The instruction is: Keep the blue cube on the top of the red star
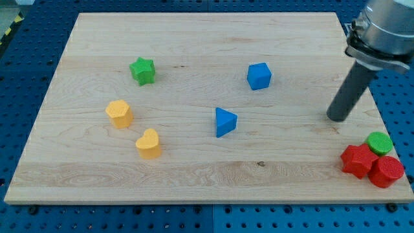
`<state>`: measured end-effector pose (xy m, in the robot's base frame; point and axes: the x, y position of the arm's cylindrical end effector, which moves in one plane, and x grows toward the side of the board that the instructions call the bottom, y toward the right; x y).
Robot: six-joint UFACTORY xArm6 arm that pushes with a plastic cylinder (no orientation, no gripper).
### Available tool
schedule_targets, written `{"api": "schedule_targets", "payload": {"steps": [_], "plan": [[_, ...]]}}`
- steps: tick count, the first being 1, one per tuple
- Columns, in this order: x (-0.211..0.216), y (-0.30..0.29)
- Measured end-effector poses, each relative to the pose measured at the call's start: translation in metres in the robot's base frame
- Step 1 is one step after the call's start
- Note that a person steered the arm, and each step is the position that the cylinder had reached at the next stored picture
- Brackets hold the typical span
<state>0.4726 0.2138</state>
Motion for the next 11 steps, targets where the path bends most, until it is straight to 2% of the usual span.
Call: {"api": "schedule_targets", "payload": {"steps": [5, 8, 11], "plan": [[-0.14, -0.082], [-0.146, -0.138], [-0.089, -0.127]]}}
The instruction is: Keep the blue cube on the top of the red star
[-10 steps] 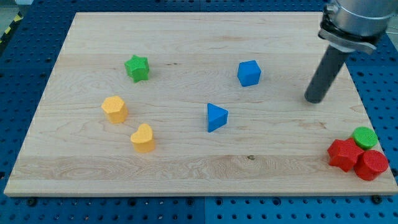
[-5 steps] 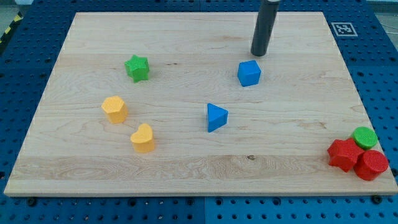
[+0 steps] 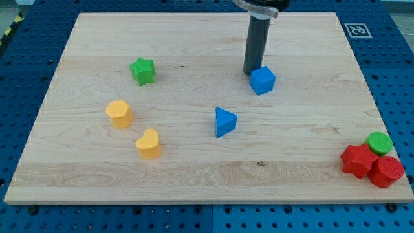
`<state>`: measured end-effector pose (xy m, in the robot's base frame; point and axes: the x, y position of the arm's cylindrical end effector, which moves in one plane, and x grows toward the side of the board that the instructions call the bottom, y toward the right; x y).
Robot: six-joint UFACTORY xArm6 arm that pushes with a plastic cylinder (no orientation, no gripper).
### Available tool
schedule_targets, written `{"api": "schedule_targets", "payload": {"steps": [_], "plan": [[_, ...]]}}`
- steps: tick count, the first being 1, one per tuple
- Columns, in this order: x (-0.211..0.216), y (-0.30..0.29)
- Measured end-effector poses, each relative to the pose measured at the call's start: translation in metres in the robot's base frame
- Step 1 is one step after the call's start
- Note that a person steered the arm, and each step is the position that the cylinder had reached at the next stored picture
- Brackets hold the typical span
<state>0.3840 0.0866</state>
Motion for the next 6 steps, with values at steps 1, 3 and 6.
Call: {"api": "schedule_targets", "payload": {"steps": [1, 3, 6], "plan": [[0.015, 0.008], [0.043, 0.01], [0.084, 0.017]]}}
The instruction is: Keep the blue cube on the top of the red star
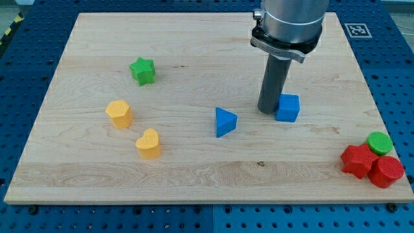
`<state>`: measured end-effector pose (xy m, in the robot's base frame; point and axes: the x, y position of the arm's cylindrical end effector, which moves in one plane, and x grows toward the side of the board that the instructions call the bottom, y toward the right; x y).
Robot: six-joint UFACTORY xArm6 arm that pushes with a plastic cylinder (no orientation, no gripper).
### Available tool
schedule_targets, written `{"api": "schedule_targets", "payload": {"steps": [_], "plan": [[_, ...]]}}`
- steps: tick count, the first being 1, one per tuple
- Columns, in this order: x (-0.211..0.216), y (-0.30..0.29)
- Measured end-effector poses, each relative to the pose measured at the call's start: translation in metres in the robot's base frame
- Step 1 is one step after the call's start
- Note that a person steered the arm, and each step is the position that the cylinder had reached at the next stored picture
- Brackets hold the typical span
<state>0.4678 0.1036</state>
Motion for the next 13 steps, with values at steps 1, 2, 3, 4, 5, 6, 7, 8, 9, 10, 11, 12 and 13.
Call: {"api": "schedule_targets", "payload": {"steps": [1, 2, 3, 4, 5, 6, 7, 8, 9, 10, 11, 12, 13], "plan": [[0.0, 0.008], [-0.003, 0.018], [-0.011, 0.026], [-0.017, 0.033], [-0.018, 0.04], [-0.017, 0.046], [-0.009, 0.053], [0.001, 0.059], [0.012, 0.067], [0.017, 0.074], [0.014, 0.081], [0.004, 0.09], [-0.002, 0.096]]}}
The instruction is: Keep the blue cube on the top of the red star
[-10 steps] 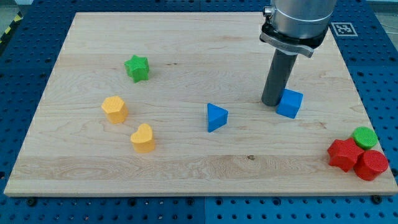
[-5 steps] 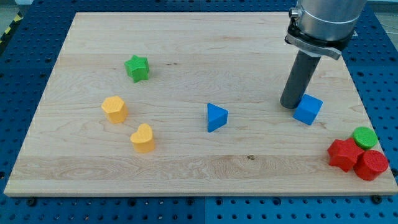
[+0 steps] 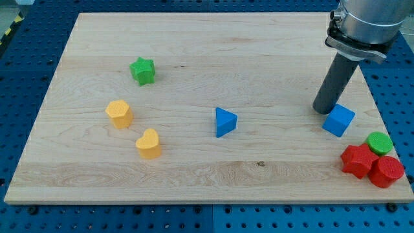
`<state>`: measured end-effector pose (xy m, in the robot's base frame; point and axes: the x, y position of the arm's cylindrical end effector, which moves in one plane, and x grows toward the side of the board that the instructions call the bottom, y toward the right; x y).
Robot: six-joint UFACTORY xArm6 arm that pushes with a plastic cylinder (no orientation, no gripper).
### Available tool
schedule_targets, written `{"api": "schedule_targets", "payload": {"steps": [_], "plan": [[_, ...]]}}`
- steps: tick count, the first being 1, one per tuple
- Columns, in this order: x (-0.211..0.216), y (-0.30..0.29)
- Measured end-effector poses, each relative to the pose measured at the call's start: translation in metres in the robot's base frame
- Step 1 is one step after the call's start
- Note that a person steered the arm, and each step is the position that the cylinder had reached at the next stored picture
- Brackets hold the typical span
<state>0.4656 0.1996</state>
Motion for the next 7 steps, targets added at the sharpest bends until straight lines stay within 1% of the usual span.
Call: {"api": "schedule_targets", "payload": {"steps": [3, 6, 7], "plan": [[0.006, 0.026], [0.004, 0.028], [0.011, 0.028]]}}
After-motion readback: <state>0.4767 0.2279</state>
